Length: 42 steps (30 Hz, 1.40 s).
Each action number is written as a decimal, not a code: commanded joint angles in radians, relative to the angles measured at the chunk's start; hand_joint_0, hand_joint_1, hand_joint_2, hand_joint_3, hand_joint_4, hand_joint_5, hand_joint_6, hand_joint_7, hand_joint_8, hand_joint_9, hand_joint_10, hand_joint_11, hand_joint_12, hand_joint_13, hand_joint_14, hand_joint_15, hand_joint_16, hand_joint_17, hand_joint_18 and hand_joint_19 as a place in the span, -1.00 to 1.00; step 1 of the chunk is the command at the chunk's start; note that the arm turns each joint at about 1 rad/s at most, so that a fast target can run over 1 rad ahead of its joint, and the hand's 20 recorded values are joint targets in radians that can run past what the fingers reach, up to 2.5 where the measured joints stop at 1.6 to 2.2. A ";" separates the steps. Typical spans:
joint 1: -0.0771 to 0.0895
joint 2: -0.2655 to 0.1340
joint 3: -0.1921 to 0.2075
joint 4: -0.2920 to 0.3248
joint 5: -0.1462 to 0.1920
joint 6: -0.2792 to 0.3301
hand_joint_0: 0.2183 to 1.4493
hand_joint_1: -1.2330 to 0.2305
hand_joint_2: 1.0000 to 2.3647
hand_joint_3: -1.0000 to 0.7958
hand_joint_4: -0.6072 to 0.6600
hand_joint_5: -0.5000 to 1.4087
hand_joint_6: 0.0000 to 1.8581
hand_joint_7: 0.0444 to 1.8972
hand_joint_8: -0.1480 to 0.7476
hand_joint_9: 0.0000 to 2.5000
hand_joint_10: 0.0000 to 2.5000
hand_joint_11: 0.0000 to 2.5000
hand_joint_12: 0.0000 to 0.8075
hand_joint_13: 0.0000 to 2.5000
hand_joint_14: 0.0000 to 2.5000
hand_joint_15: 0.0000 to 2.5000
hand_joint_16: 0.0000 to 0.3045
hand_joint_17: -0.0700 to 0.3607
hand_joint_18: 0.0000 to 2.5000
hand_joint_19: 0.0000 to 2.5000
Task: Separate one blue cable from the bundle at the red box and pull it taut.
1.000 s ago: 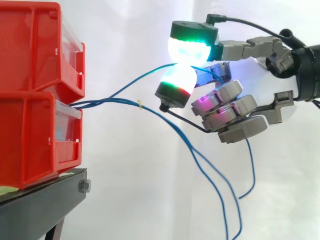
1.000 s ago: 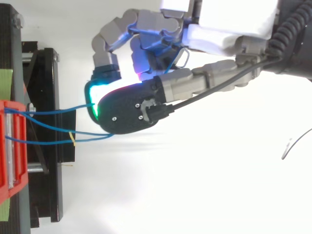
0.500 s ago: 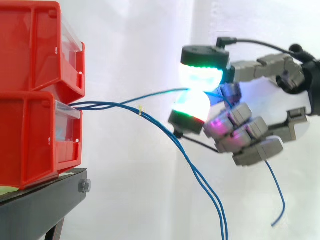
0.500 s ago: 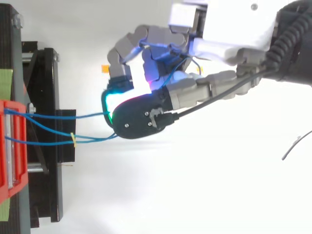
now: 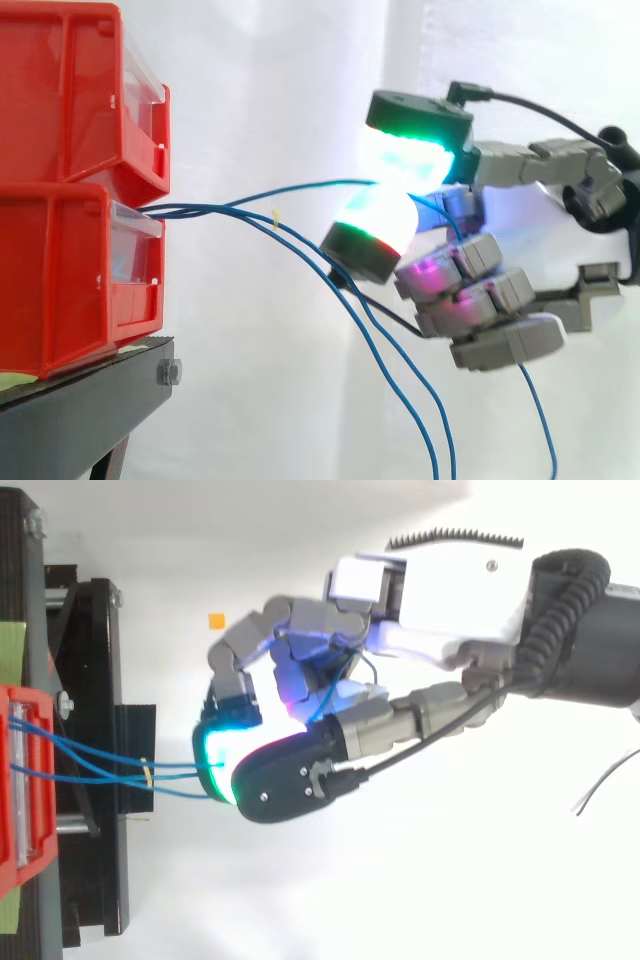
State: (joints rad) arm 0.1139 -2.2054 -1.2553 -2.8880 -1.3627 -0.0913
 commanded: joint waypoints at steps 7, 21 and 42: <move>0.020 0.001 -0.047 -0.027 -0.001 0.012 -0.29 -0.33 -0.96 0.09 -0.28 -0.65 -0.02 0.24 0.08 -0.64 1.00 0.37 0.06 -0.53 1.00 0.22 -0.74 -0.25 -0.09 0.30; 0.030 0.055 -0.136 -0.099 0.016 0.005 -0.28 -0.33 -0.96 0.10 -0.28 -0.65 -0.02 0.24 0.09 -0.63 1.00 0.38 0.05 -0.53 1.00 0.22 -0.73 -0.25 -0.09 0.29; 0.058 0.171 -0.308 0.076 0.145 0.013 -0.28 -0.33 -0.97 0.10 -0.29 -0.65 -0.02 0.24 0.08 -0.63 1.00 0.41 0.04 -0.52 1.00 0.21 -0.73 -0.24 -0.09 0.28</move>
State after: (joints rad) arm 0.1722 -2.0344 -1.5627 -2.8143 -1.2196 -0.0776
